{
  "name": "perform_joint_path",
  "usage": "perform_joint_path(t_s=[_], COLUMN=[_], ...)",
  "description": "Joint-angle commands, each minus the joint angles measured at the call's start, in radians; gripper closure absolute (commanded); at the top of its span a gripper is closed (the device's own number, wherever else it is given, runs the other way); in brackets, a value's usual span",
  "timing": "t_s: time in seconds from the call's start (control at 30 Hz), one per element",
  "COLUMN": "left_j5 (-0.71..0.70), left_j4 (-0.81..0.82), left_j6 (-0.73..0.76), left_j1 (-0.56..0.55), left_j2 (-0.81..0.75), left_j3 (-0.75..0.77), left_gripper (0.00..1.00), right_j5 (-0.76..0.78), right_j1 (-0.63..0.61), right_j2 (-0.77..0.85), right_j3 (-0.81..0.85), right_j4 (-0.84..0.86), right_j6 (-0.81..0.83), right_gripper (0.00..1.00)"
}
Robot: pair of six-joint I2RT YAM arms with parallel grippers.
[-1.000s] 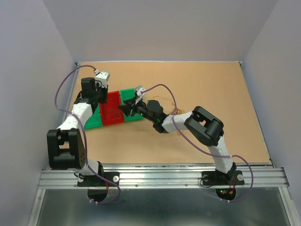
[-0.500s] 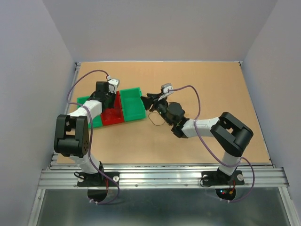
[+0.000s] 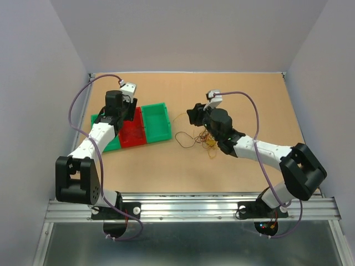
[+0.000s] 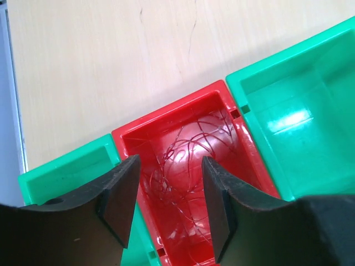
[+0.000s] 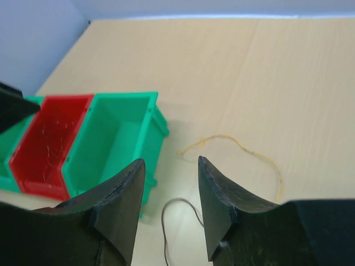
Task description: Untangle the cables
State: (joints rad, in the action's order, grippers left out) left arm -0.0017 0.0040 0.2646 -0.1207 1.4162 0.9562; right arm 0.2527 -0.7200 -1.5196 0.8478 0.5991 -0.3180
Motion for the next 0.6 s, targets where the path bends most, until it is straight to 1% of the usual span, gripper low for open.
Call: perform_joint_path(t_s=[0.0, 0.03, 0.13, 0.17, 0.2, 0.23, 0.27, 0.3, 0.37, 0.4, 0.43, 0.5, 0.57], left_j5=[-0.007, -0.012, -0.003, 0.031, 0.040, 0.043, 0.011, 0.011, -0.081, -0.101, -0.101, -0.064, 0.026], left_j4=[-0.002, -0.024, -0.051, -0.056, -0.061, -0.059, -0.058, -0.058, -0.062, -0.064, -0.064, -0.059, -0.015], left_j6=[0.007, 0.015, 0.042, 0.059, 0.068, 0.073, 0.071, 0.070, 0.071, 0.070, 0.065, 0.064, 0.059], left_j1=[-0.019, -0.022, -0.049, -0.065, -0.106, -0.129, -0.198, -0.235, -0.308, -0.365, -0.391, -0.428, -0.454], left_j2=[-0.054, -0.060, -0.095, -0.112, -0.120, -0.126, -0.117, -0.117, -0.067, -0.044, -0.021, 0.052, 0.111], left_j3=[0.027, 0.030, 0.053, 0.059, 0.073, 0.081, 0.102, 0.119, 0.156, 0.200, 0.223, 0.287, 0.315], left_gripper=[0.39, 0.38, 0.37, 0.34, 0.33, 0.28, 0.20, 0.20, 0.19, 0.19, 0.19, 0.19, 0.19], right_j5=[0.020, 0.019, 0.045, 0.080, 0.098, 0.112, 0.112, 0.112, 0.120, 0.129, 0.138, 0.145, 0.116], right_j1=[0.001, 0.004, 0.002, 0.005, 0.010, 0.016, 0.031, 0.031, 0.057, 0.068, 0.071, 0.082, 0.085], right_j2=[0.084, 0.110, 0.151, 0.173, 0.185, 0.194, 0.205, 0.208, 0.203, 0.194, 0.188, 0.177, 0.173], right_j3=[0.051, 0.045, 0.022, 0.017, 0.011, -0.001, -0.012, -0.012, -0.010, -0.007, -0.004, -0.001, -0.001], right_j4=[-0.260, -0.300, -0.369, -0.383, -0.395, -0.407, -0.416, -0.417, -0.439, -0.458, -0.467, -0.476, -0.479], right_j6=[0.048, 0.062, 0.066, 0.065, 0.065, 0.062, 0.057, 0.057, 0.048, 0.048, 0.046, 0.046, 0.059], right_gripper=[0.51, 0.51, 0.45, 0.44, 0.43, 0.43, 0.43, 0.43, 0.44, 0.44, 0.44, 0.44, 0.46])
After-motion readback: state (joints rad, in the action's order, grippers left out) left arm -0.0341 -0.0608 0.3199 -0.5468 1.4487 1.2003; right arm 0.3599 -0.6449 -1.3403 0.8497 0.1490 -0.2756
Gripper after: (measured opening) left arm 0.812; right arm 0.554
